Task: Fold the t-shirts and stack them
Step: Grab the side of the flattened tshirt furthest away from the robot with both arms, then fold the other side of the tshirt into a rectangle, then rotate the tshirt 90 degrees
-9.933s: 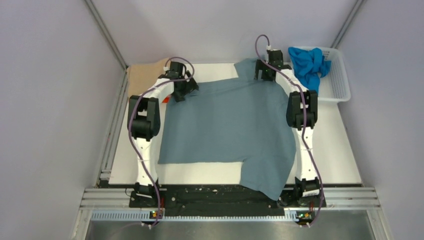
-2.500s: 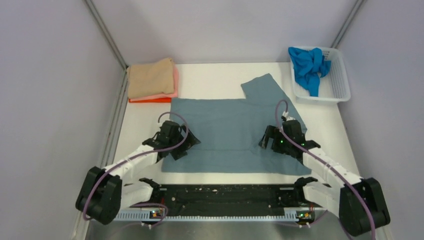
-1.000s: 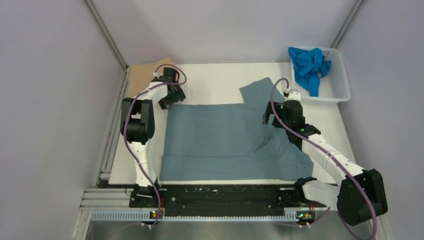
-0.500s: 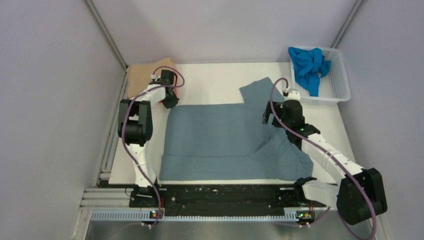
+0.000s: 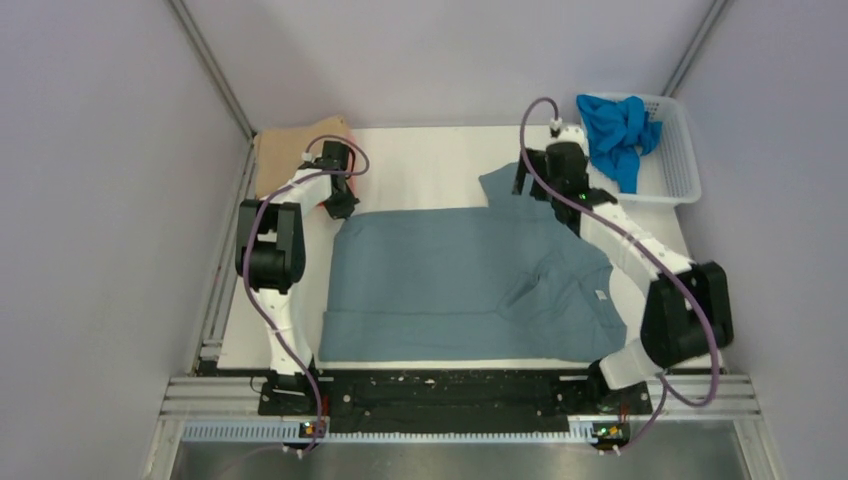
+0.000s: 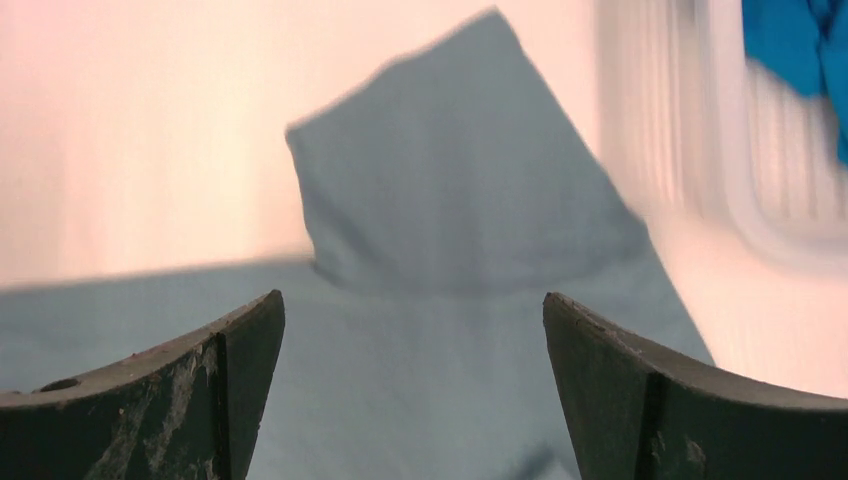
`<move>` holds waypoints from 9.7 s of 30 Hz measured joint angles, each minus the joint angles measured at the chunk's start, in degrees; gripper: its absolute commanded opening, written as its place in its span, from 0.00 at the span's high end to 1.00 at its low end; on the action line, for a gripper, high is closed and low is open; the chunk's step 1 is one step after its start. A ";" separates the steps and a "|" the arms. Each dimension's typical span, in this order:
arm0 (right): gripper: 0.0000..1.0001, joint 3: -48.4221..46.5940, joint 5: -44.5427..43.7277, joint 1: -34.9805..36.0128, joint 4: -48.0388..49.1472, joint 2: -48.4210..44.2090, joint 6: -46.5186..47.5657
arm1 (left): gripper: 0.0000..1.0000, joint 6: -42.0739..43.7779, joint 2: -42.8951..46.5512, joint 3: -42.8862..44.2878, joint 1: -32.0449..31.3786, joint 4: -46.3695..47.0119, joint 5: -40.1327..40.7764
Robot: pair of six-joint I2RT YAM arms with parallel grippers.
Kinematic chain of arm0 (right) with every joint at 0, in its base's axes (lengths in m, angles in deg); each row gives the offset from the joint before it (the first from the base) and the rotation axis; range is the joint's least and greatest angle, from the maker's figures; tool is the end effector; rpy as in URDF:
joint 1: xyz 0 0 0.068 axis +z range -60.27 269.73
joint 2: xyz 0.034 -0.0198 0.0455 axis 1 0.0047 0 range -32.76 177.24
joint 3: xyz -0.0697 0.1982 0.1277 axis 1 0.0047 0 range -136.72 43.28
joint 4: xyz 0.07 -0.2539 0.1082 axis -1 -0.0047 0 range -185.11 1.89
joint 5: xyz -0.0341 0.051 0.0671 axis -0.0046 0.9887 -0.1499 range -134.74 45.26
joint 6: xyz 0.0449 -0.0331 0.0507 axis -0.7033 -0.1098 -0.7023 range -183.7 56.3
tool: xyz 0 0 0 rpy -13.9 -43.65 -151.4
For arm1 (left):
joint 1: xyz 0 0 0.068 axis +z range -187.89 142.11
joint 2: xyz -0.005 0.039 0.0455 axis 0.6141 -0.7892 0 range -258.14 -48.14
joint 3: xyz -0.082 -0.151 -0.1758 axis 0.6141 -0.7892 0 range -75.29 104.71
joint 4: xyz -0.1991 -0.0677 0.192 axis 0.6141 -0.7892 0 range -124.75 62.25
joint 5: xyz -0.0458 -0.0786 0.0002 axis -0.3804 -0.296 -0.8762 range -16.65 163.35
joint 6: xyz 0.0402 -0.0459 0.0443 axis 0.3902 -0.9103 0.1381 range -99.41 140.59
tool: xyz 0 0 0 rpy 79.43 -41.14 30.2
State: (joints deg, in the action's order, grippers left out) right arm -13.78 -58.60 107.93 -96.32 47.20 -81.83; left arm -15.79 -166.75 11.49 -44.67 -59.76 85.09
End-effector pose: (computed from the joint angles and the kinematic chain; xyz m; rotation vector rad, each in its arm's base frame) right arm 0.3531 0.1002 0.2261 0.1423 2.0941 0.1264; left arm 0.4522 -0.0408 0.1071 -0.7362 2.5398 0.0269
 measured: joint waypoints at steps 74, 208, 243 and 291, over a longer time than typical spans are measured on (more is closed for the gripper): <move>1.00 10.56 -10.47 9.97 -14.58 -19.87 -4.39 | 1.00 -5.79 39.98 -35.95 -6.58 -1.75 -0.13; 0.01 -18.14 25.94 -3.63 6.62 36.13 -23.91 | 0.01 -14.62 43.06 -49.79 -15.91 10.93 -11.34; 0.02 -73.57 30.67 5.70 -5.25 61.59 -0.31 | 0.01 -14.62 41.09 -42.42 -51.98 12.46 -11.32; 0.83 -37.35 10.43 -0.85 -8.70 45.88 -5.40 | 0.01 -16.57 49.72 -54.58 -32.24 9.46 -7.85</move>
State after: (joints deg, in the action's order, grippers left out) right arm -51.13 -48.18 107.08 -105.01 93.08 -87.23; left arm -32.36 -117.02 -43.09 -76.91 -50.30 77.25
